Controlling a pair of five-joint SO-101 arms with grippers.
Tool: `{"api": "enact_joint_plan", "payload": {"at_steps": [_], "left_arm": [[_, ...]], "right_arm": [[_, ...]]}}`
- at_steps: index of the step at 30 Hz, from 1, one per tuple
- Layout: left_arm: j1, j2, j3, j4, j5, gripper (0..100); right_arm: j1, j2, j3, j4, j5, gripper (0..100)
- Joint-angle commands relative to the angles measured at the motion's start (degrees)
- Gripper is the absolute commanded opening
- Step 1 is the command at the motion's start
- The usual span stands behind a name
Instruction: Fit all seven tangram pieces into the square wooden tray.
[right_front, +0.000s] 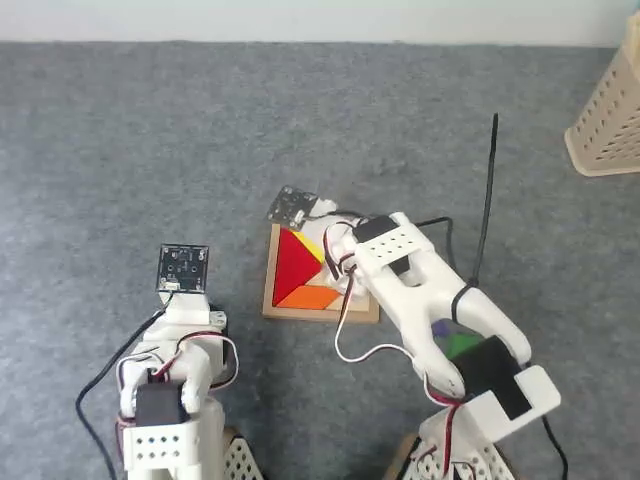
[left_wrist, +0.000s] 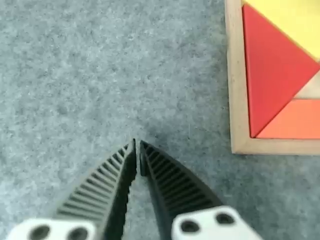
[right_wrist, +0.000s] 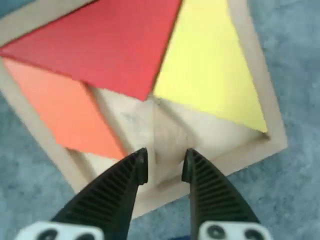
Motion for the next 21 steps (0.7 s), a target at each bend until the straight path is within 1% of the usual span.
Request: {"api": "enact_joint_plan", "payload": {"at_steps": [1, 4, 9, 16, 21], "left_arm": [[-0.09, -0.97, -0.66, 0.26, 0.53, 1], [-0.09, -0.97, -0.66, 0.26, 0.53, 1], [-0.09, -0.97, -0.66, 0.26, 0.53, 1], [-0.09, -0.97, -0.66, 0.26, 0.53, 1], [-0.09, -0.97, -0.66, 0.26, 0.53, 1]], "right_arm": [[-0.13, 0.75, -0.79, 2.68, 4.4, 12.3], [-0.48, 0.31, -0.09, 2.68, 5.1, 12.3], [-0.48, -2.07, 3.78, 2.15, 9.23, 12.2], [-0.84, -9.19, 10.2, -4.53, 9.14, 12.2], [-4.09, -9.19, 10.29, -6.64, 9.14, 12.2]]}}
